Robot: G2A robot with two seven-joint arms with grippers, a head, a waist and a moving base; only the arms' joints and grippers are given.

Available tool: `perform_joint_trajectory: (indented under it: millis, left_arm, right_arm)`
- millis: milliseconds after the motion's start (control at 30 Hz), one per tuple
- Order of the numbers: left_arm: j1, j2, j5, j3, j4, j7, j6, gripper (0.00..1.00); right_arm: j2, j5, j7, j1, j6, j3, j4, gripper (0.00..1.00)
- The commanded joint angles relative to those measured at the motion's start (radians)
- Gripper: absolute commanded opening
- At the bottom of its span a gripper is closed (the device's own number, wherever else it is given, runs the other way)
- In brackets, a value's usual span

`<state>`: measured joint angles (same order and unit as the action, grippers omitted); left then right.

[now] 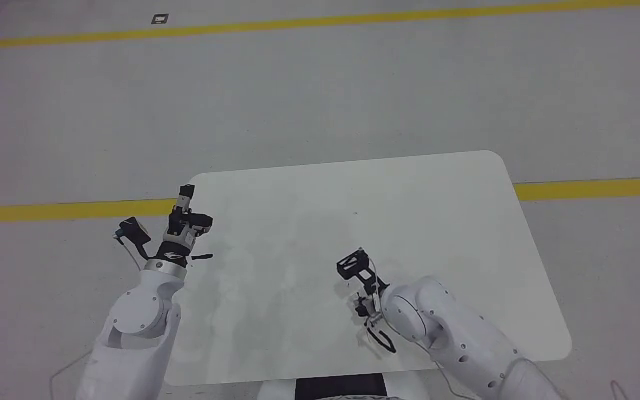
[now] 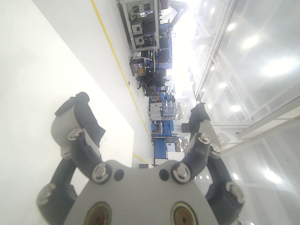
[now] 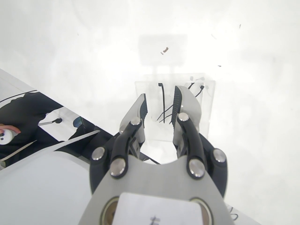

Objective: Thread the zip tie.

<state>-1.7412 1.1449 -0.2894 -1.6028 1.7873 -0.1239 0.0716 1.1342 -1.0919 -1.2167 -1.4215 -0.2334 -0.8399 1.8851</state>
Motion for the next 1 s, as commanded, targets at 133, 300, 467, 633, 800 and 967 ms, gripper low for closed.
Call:
perform_joint_trajectory:
  millis: [133, 300, 467, 633, 800, 967]
  left_arm:
    - [0.000, 0.000, 0.000, 0.000, 0.000, 0.000, 0.000, 1.00]
    - [0.000, 0.000, 0.000, 0.000, 0.000, 0.000, 0.000, 1.00]
    - [0.000, 0.000, 0.000, 0.000, 0.000, 0.000, 0.000, 1.00]
    - [0.000, 0.000, 0.000, 0.000, 0.000, 0.000, 0.000, 1.00]
    - [0.000, 0.000, 0.000, 0.000, 0.000, 0.000, 0.000, 1.00]
    - [0.000, 0.000, 0.000, 0.000, 0.000, 0.000, 0.000, 1.00]
  right_arm:
    - [0.005, -0.014, 0.000, 0.003, -0.015, 0.003, -0.007, 0.26]
    - [0.008, -0.013, -0.002, 0.005, -0.015, 0.004, -0.013, 0.24]
    - [0.011, -0.014, -0.007, 0.008, -0.014, 0.004, -0.021, 0.21]
    - [0.015, -0.011, -0.009, 0.012, -0.015, 0.006, -0.029, 0.23]
    - [0.019, -0.012, -0.014, 0.014, -0.015, 0.007, -0.034, 0.24]
    - [0.022, -0.002, -0.012, 0.015, -0.010, 0.007, -0.039, 0.25]
